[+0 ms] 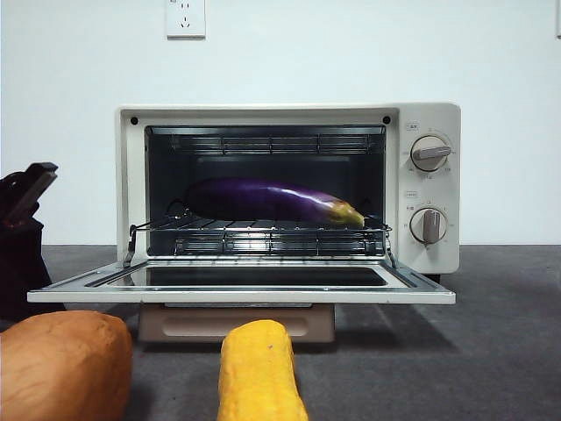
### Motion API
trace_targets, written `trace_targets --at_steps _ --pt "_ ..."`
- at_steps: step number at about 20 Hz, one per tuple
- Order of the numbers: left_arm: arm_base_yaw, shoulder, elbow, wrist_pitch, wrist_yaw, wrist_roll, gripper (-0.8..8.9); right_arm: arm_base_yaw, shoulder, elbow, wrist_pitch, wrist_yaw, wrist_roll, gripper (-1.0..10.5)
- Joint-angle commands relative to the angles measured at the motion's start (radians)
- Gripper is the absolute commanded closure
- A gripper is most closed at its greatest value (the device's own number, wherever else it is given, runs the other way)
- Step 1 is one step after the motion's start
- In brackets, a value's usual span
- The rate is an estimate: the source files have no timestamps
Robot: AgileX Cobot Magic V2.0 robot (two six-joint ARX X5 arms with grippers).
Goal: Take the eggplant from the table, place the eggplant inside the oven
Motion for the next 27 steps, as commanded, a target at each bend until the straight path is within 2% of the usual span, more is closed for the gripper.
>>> trace_targets --at_steps 1,4,9,13,20,27 --pt "0.006 0.018 0.001 0.000 0.064 0.013 8.07 0.010 -0.025 0.022 -0.032 0.005 0.062 6.7" --pt "0.008 0.018 0.001 0.000 0.117 0.013 8.07 0.010 -0.056 0.022 -0.082 0.005 0.087 7.5" --pt "0.012 0.018 0.002 0.000 0.166 0.012 8.07 0.010 -0.093 0.022 -0.175 0.004 0.137 9.5" --pt "0.020 0.018 0.004 0.001 0.227 -0.005 8.07 0.010 -0.111 0.022 -0.218 0.005 0.163 9.4" --pt "0.054 0.016 0.027 0.000 0.394 -0.015 8.07 0.010 -0.116 0.022 -0.274 0.004 0.205 9.4" --pt "0.096 0.016 0.124 0.005 0.404 -0.049 8.07 0.010 -0.115 0.022 -0.336 0.004 0.256 9.4"
